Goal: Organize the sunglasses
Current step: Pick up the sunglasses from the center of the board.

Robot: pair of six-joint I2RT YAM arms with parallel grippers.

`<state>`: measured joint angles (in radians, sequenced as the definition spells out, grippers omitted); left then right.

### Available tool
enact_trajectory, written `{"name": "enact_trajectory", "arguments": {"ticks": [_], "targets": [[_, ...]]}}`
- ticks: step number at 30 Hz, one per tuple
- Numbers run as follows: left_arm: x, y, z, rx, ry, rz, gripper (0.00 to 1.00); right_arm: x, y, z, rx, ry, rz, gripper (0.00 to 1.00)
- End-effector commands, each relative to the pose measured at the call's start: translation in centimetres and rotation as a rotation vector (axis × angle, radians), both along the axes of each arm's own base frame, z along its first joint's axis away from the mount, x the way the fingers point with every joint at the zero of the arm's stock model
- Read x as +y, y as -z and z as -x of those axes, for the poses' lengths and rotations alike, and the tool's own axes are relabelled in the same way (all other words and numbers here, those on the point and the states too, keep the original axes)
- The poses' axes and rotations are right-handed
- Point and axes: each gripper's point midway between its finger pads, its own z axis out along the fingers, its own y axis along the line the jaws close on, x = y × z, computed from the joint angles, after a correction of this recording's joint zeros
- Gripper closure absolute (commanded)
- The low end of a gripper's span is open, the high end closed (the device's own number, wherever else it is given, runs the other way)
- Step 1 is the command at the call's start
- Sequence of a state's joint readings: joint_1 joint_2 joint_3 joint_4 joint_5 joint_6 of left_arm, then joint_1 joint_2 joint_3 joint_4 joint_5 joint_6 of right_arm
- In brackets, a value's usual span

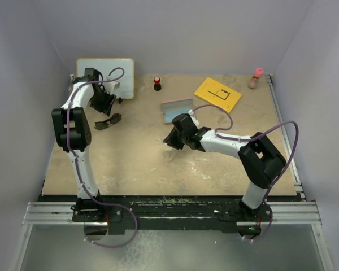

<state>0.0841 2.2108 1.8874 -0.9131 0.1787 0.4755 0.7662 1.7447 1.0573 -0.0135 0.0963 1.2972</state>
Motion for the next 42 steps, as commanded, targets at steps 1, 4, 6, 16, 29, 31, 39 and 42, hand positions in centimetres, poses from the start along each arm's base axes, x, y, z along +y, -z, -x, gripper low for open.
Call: {"name": "enact_trajectory", "arguments": {"ticks": [1, 4, 6, 16, 29, 31, 39, 42], "targets": [[-0.7, -1.2, -1.9, -0.082, 0.105, 0.003, 0.46, -2.3, -0.7, -0.6, -0.03, 0.046, 0.034, 0.69], [-1.6, -1.3, -1.4, -0.081, 0.155, 0.048, 0.46, -2.7, -0.8, -0.6, -0.029, 0.054, 0.032, 0.69], [-2.2, -1.1, -0.9, -0.076, 0.204, 0.069, 0.46, -3.3, 0.1, -0.1, -0.008, 0.057, 0.047, 0.69], [-2.9, 0.9, 1.3, 0.007, 0.316, 0.094, 0.46, -4.6, 1.3, 0.5, 0.026, 0.077, 0.055, 0.69], [-2.9, 2.9, 2.9, 0.067, 0.355, 0.104, 0.46, -5.5, 2.0, 1.0, 0.05, 0.1, 0.063, 0.69], [-3.0, 3.0, 2.9, 0.071, 0.352, 0.105, 0.47, -5.6, 2.0, 1.0, 0.052, 0.101, 0.065, 0.69], [-2.9, 3.0, 2.9, 0.066, 0.35, 0.104, 0.52, -5.7, 2.3, 1.0, 0.062, 0.103, 0.073, 0.69], [-3.0, 3.1, 3.0, 0.068, 0.349, 0.106, 0.61, -5.7, 2.4, 1.1, 0.066, 0.101, 0.077, 0.69]]}}
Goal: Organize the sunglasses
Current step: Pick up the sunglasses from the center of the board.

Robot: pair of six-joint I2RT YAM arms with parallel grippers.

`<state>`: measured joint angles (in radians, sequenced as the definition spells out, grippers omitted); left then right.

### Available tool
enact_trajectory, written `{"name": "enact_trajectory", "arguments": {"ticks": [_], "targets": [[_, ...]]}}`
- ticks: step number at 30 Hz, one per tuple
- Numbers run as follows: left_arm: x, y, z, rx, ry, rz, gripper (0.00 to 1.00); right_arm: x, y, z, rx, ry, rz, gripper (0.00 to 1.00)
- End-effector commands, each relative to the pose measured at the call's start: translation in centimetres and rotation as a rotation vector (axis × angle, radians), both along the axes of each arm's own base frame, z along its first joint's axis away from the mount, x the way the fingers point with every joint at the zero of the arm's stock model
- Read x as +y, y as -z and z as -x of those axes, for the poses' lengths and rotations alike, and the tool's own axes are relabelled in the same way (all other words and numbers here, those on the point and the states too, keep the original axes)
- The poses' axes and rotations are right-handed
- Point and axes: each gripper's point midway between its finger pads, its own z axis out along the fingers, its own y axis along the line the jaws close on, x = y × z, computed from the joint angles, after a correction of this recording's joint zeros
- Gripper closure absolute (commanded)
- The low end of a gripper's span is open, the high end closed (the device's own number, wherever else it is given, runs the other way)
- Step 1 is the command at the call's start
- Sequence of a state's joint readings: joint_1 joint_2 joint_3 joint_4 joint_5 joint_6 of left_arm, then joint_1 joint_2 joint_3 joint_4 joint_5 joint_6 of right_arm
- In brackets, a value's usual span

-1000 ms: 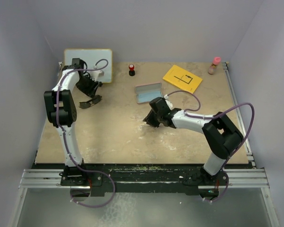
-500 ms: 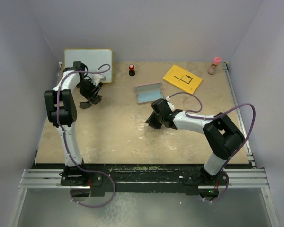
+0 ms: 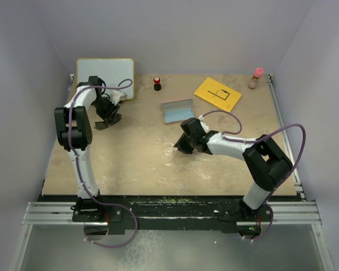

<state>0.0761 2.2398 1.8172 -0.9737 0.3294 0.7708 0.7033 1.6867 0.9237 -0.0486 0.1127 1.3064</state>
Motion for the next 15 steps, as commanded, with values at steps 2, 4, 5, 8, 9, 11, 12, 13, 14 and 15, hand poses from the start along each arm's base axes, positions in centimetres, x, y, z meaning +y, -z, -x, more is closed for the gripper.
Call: {"name": "enact_trajectory", "arguments": {"ticks": [2, 4, 5, 8, 9, 11, 12, 13, 14, 15], "targets": [[-0.6, -0.2, 0.1, -0.009, 0.026, 0.028, 0.68, -0.5, -0.7, -0.2, -0.01, 0.02, 0.002, 0.69], [-0.7, -0.2, 0.2, -0.005, 0.026, 0.03, 0.77, -0.5, -0.6, -0.2, -0.007, 0.021, 0.003, 0.69], [-0.7, -0.3, 0.2, -0.003, 0.027, 0.03, 0.81, -0.6, -0.6, -0.2, -0.007, 0.022, 0.004, 0.69], [-0.8, -0.5, 0.5, 0.008, 0.025, 0.035, 0.91, -0.6, -0.6, -0.2, -0.007, 0.024, 0.005, 0.7], [-0.8, -0.7, 0.6, 0.016, 0.024, 0.039, 0.95, -0.5, -0.6, -0.2, -0.007, 0.022, 0.004, 0.7], [-1.0, -1.0, 0.8, 0.022, 0.025, 0.047, 0.96, -0.6, -0.8, -0.4, -0.012, 0.026, 0.002, 0.7], [-1.1, -1.2, 0.8, 0.025, 0.026, 0.053, 0.96, -0.5, -1.0, -0.4, -0.014, 0.025, 0.0, 0.7], [-1.2, -1.6, 0.9, 0.025, 0.025, 0.06, 0.96, -0.5, -1.1, -0.5, -0.016, 0.026, -0.001, 0.7], [-1.3, -1.8, 0.9, 0.026, 0.023, 0.066, 0.96, -0.5, -1.4, -0.5, -0.021, 0.025, -0.004, 0.7], [-1.5, -2.1, 0.9, 0.031, 0.021, 0.077, 0.96, -0.4, -1.7, -0.6, -0.027, 0.023, -0.004, 0.7]]}}
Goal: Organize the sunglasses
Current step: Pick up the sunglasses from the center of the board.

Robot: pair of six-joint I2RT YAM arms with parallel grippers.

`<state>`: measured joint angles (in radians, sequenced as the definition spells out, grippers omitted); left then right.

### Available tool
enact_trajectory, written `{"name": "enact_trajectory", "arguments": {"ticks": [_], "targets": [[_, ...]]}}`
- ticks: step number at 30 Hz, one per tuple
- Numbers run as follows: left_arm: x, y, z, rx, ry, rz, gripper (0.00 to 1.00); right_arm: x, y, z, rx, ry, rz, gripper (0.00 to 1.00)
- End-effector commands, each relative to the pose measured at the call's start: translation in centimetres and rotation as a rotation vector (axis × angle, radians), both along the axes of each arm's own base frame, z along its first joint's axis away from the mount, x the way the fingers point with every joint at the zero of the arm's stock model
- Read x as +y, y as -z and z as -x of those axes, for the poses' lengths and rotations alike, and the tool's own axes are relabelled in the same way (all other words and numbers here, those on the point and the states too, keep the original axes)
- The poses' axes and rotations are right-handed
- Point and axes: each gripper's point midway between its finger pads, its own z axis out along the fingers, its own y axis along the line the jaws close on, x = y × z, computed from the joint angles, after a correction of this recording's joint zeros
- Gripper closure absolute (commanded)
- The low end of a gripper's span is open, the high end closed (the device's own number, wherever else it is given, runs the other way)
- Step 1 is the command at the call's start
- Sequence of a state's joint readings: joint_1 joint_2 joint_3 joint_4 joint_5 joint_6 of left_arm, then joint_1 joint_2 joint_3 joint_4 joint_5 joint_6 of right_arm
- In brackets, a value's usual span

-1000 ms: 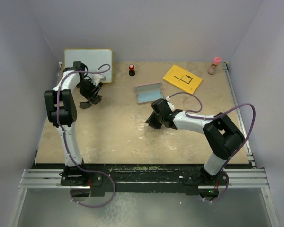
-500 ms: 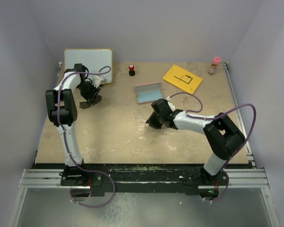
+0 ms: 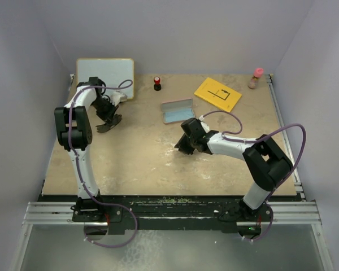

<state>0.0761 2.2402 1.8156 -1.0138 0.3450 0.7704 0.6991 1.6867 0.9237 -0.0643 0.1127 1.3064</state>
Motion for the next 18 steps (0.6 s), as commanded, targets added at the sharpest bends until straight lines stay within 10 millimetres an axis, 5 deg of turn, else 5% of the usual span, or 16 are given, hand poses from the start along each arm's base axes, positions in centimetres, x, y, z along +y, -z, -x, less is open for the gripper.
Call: {"name": "enact_trajectory", "arguments": {"ticks": [1, 10, 18], "targets": [[-1.3, -2.5, -0.1, -0.005, 0.017, 0.071, 0.96, -0.1, -2.2, -0.8, -0.042, 0.016, -0.014, 0.7], [-4.7, -8.9, -0.8, -0.076, 0.063, 0.168, 0.96, -2.8, -6.7, -0.4, -0.126, 0.08, -0.013, 0.7], [-13.2, -15.4, -2.1, -0.292, 0.221, 0.211, 0.96, -12.2, -9.4, -2.3, -0.139, 0.242, 0.165, 0.57]]}}
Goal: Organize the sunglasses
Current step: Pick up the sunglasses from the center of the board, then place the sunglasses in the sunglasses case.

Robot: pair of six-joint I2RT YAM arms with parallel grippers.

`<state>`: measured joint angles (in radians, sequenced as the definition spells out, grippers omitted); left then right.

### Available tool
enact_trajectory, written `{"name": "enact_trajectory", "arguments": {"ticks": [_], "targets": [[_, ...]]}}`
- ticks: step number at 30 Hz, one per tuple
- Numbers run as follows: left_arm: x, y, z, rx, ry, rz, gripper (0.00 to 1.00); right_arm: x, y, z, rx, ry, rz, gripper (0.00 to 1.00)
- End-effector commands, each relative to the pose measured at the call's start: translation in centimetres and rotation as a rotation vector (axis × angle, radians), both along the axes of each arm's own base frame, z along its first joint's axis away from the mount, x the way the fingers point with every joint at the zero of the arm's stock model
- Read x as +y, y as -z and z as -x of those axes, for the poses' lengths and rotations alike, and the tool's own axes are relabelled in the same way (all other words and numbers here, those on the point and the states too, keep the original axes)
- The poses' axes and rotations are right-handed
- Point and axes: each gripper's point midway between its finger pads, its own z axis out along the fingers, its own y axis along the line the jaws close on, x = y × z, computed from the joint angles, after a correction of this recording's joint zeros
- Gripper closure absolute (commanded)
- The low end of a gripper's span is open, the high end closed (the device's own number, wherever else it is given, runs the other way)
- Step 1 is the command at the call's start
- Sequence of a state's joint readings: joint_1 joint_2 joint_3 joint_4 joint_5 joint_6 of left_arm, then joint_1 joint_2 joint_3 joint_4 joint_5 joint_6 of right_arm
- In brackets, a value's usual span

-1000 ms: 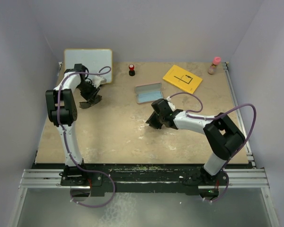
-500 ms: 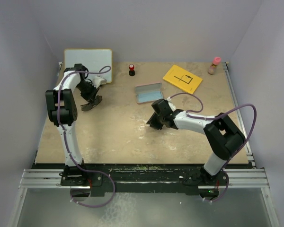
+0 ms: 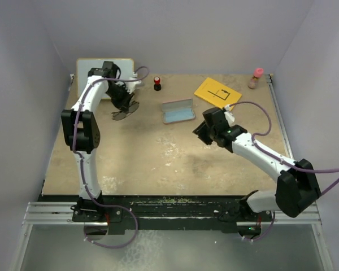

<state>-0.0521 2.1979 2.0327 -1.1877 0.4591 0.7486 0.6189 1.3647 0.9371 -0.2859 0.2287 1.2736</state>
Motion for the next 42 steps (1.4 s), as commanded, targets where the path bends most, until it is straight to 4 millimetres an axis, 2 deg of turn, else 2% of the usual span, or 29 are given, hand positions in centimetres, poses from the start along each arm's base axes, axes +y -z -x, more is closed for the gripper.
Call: {"name": "enact_trajectory", "arguments": {"ticks": [1, 5, 9, 13, 18, 24, 33, 36, 38, 42], "targets": [[-6.4, -8.4, -1.5, -0.244, 0.091, 0.124, 0.96, -7.1, -0.1, -2.0, 0.034, 0.132, 0.155, 0.55], [-10.0, -10.8, -3.8, -0.383, 0.107, 0.128, 0.96, -9.2, -0.2, -5.2, 0.045, 0.126, 0.206, 0.54], [-13.5, -12.1, -4.9, -0.416, 0.125, 0.173, 0.96, -9.4, 0.5, -9.3, 0.04, 0.078, 0.257, 0.55], [-15.4, -12.3, -6.1, -0.466, 0.109, 0.164, 0.96, -8.5, 3.0, -13.8, 0.049, 0.035, 0.316, 0.55], [-18.4, -13.6, -5.5, -0.515, 0.156, 0.185, 0.96, -8.6, 5.6, -17.1, 0.091, 0.05, 0.362, 0.57], [-21.4, -12.9, -4.6, -0.505, 0.202, 0.208, 0.96, -8.8, 7.5, -19.4, 0.085, 0.047, 0.353, 0.57], [-24.1, -10.9, -5.3, -0.508, 0.223, 0.248, 0.96, -8.6, 8.8, -22.7, 0.026, 0.043, 0.282, 0.57], [-25.6, -9.7, -5.1, -0.514, 0.263, 0.233, 0.96, -7.7, 9.5, -22.6, 0.042, 0.021, 0.243, 0.58], [-26.8, -8.4, -4.6, -0.513, 0.302, 0.213, 0.96, -7.4, 9.7, -21.9, 0.045, 0.013, 0.216, 0.58], [-28.3, -6.5, -4.1, -0.504, 0.351, 0.185, 0.96, -7.2, 9.1, -21.1, 0.012, 0.009, 0.185, 0.57]]}}
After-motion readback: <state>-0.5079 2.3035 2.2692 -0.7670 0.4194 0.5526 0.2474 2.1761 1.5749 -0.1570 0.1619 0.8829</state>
